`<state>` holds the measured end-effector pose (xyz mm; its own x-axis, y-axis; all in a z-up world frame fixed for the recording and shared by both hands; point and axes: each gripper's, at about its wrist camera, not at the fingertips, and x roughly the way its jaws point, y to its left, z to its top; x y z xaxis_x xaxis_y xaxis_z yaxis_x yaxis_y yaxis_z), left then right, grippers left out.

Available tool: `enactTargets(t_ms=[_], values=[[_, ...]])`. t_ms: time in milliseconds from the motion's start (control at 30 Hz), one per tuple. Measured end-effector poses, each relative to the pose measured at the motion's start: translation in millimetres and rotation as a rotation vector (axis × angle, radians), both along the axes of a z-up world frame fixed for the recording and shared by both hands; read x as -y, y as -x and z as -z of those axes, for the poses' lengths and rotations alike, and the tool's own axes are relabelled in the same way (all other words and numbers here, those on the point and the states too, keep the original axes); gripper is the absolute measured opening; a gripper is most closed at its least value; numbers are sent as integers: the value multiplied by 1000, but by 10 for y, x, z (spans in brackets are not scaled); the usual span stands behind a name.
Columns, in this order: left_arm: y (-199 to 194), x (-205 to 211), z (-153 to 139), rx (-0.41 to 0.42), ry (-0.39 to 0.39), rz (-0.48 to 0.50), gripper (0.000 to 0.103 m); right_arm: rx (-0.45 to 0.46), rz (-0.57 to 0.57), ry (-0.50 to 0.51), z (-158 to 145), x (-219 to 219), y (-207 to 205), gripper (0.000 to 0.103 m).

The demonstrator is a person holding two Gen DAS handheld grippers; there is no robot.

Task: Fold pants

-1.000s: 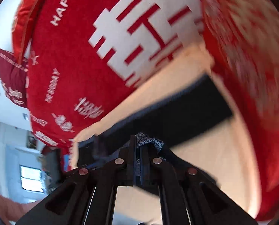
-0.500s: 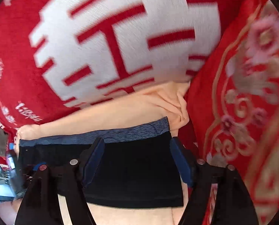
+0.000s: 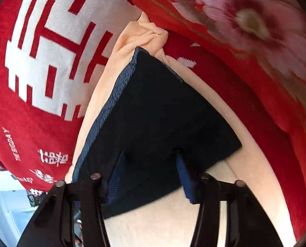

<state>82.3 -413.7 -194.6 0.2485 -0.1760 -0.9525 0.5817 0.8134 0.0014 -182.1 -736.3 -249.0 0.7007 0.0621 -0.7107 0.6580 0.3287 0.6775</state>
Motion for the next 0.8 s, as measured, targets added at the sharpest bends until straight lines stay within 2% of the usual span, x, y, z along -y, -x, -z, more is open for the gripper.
enactTargets(t_ms=[133, 200, 267, 300, 367, 400, 500, 533, 633, 800], values=[[75, -106, -145, -14, 8, 10, 67, 35, -47, 22, -265, -60, 47, 7], [124, -189, -182, -11, 1, 17, 67, -2, -97, 65, -368, -189, 141, 8], [144, -297, -143, -29, -20, 0, 67, -65, -117, 71, -270, -183, 158, 8], [161, -325, -127, -37, -27, -10, 67, -109, -125, 53, -116, -135, 149, 11], [135, -430, -104, -56, -27, -42, 67, -119, -143, 11, 70, -58, 141, 11], [130, -496, -115, -55, -14, -53, 67, -109, -138, 22, 45, -67, 155, 15], [76, -683, -160, -40, -7, -60, 67, -170, -132, 116, -135, -249, 184, 37], [51, -768, -182, -33, -8, -64, 67, -173, -142, 128, -196, -340, 201, 39], [-93, -1060, -251, -8, -2, -85, 67, -103, -218, 100, -314, -724, 98, 39], [-518, -1625, -232, 51, -53, -120, 67, 49, -406, -33, -200, -1778, -530, 39]])
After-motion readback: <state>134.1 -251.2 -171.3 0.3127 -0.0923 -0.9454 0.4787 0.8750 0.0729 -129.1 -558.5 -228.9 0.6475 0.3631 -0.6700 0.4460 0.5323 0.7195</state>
